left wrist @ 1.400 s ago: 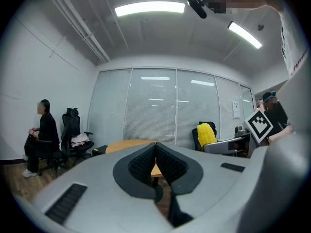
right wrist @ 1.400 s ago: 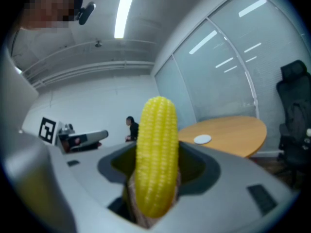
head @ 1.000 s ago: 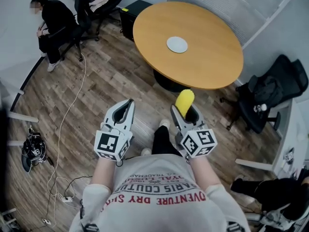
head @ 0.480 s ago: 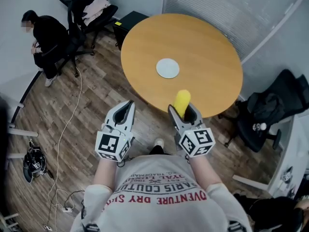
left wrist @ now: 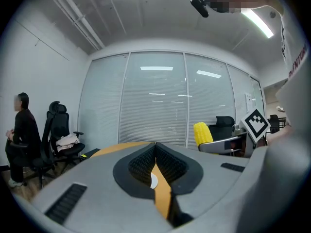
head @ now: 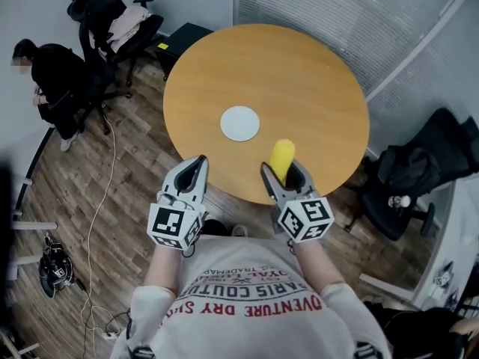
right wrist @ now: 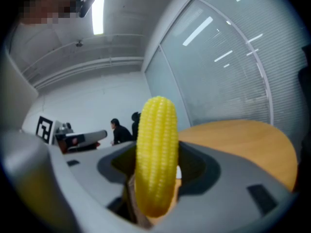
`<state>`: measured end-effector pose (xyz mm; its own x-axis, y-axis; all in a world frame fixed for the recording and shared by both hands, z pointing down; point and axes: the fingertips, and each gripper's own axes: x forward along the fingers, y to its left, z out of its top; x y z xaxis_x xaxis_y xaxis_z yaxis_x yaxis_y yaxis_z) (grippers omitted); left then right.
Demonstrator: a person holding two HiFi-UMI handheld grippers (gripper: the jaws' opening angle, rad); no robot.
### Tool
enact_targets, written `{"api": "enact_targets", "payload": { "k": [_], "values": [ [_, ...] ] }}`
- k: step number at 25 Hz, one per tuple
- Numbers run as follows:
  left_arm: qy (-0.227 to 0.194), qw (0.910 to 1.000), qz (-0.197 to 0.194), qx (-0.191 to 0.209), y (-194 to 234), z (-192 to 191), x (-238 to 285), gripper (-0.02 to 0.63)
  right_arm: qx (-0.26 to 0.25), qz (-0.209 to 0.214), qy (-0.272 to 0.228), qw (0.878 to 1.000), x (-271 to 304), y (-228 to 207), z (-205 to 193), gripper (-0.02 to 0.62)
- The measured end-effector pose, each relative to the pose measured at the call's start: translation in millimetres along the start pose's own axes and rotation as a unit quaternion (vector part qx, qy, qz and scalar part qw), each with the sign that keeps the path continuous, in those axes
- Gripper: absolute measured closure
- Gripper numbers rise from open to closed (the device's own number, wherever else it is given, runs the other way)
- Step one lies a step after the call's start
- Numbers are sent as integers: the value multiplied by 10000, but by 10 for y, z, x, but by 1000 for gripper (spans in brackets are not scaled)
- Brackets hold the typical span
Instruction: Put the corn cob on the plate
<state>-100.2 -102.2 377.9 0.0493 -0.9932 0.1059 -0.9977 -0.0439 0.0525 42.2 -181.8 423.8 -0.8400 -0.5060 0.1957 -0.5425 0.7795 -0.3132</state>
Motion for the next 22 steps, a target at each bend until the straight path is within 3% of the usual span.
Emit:
{"api": "enact_targets", "payload": {
  "k": [9, 16, 22],
  "values": [
    [183, 9992, -361, -14, 220, -77, 629, 571, 172, -395, 161, 9989, 402, -406, -14, 328],
    [258, 9948, -989, -45, 656, -48, 1293, 571, 305, -963, 226, 9946, 949, -573, 14, 328],
    [430, 9848, -1679, 79, 966, -18, 1849, 571, 567, -1528, 368, 9859, 1375, -680, -17, 328]
  ]
}}
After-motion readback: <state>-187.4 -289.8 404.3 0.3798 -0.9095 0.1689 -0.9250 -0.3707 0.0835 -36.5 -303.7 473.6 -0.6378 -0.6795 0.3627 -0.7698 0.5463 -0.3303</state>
